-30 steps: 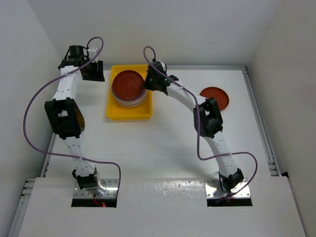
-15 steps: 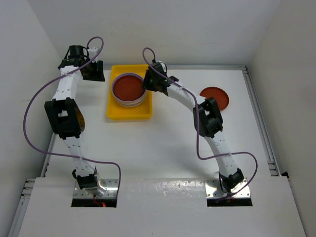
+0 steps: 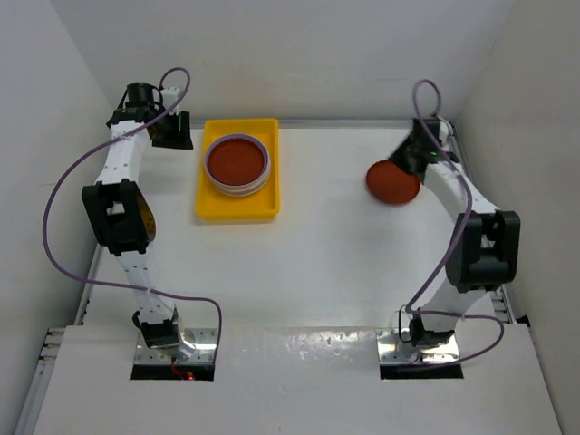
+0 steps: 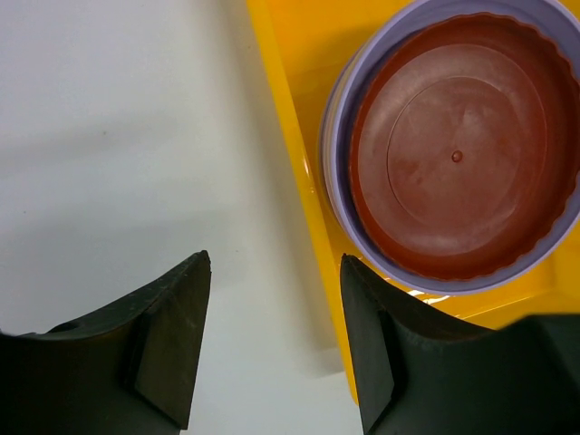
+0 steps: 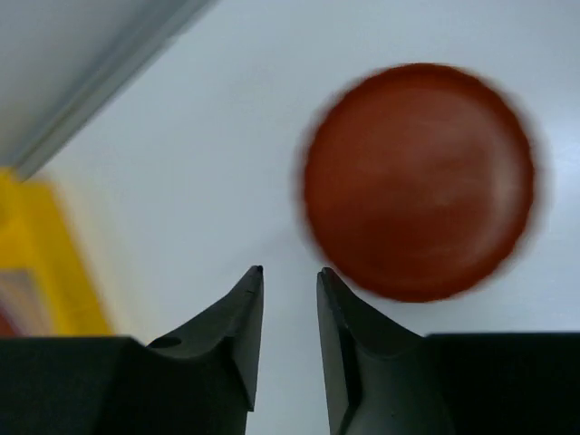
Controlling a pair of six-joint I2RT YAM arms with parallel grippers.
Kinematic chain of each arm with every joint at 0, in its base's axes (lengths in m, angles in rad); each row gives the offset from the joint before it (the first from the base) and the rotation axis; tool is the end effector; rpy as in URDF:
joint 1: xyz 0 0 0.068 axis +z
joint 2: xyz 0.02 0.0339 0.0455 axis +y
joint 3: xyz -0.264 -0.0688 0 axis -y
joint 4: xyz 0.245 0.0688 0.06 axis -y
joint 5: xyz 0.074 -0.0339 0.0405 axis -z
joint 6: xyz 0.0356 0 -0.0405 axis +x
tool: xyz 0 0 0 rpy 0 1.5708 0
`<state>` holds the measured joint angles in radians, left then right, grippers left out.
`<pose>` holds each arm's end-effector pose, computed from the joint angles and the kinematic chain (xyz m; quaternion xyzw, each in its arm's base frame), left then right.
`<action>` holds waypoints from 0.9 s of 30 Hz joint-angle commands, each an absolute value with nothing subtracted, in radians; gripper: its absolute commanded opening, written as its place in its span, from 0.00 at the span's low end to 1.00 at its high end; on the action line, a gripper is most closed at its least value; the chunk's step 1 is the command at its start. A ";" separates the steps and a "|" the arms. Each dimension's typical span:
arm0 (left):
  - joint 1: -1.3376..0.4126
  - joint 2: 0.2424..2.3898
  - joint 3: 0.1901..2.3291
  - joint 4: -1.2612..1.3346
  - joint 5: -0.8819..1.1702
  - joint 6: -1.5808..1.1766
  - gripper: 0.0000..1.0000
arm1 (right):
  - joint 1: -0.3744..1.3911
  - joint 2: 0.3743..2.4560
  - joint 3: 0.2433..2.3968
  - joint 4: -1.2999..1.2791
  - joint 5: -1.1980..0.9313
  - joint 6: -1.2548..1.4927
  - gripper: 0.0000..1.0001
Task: Place the plates into the plastic bin on the countertop
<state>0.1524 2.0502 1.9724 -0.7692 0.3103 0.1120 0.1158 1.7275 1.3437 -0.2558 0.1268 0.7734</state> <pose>0.4584 0.0594 0.3077 0.0360 0.9249 -0.0971 0.3658 0.3964 0.0416 0.2729 0.3149 0.8348 0.1416 0.4288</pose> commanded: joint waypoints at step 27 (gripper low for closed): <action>0.095 1.914 2.028 -0.772 0.366 0.167 0.73 | -0.048 1.895 1.414 -0.353 0.213 0.657 0.00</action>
